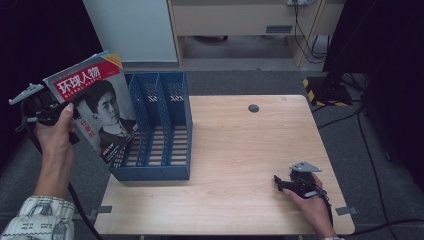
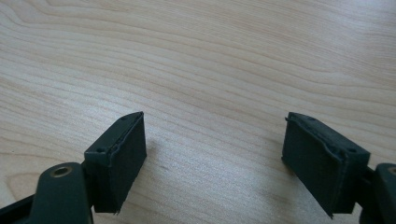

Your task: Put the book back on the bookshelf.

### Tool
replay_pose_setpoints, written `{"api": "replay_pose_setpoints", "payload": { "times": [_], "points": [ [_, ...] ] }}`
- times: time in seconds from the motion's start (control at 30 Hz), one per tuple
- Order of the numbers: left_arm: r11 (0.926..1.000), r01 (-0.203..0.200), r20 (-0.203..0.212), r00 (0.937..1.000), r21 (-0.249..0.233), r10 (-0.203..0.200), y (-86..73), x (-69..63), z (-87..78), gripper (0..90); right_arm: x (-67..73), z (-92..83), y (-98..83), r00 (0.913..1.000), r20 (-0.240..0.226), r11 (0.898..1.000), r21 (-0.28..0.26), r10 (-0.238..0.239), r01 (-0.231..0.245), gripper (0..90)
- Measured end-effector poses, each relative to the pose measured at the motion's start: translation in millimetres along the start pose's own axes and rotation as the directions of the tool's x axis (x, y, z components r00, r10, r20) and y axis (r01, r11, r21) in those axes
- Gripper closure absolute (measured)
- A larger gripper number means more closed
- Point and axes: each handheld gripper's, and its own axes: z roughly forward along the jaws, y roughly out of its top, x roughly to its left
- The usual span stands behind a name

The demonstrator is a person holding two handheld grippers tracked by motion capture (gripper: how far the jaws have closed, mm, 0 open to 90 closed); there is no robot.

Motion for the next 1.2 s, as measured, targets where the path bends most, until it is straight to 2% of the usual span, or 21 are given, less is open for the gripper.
{"api": "replay_pose_setpoints", "payload": {
  "times": [0.23,0.33,0.47,0.97,1.2],
  "points": [
    [0.9999,-0.010,0.002,0.9999,-0.005,0.010,-4.4,0.8,8.3,86.6,-0.1,-0.1,0.0,1.0000,-0.001,1.000,0.001,0.000,0.000,21.7],
    [0.9994,-0.024,0.004,0.9997,-0.023,0.024,-9.5,0.1,9.7,86.6,0.0,0.0,0.0,1.0000,0.000,1.000,0.000,0.000,0.000,21.7],
    [0.9994,-0.012,0.002,0.9999,-0.032,0.013,-13.4,0.1,11.7,86.6,-0.1,-0.1,0.0,1.0000,-0.002,1.000,0.002,-0.003,0.003,21.9],
    [0.9989,-0.026,-0.006,0.9996,-0.038,0.026,-11.9,-4.3,17.1,86.6,0.1,-0.2,0.0,1.0000,-0.001,1.000,0.001,0.001,-0.001,21.9],
    [0.9978,-0.056,-0.009,0.9984,-0.035,0.056,-15.0,-9.1,22.8,86.6,0.0,-0.2,0.0,1.0000,-0.002,1.000,0.001,0.000,0.000,21.9]
  ]
}}
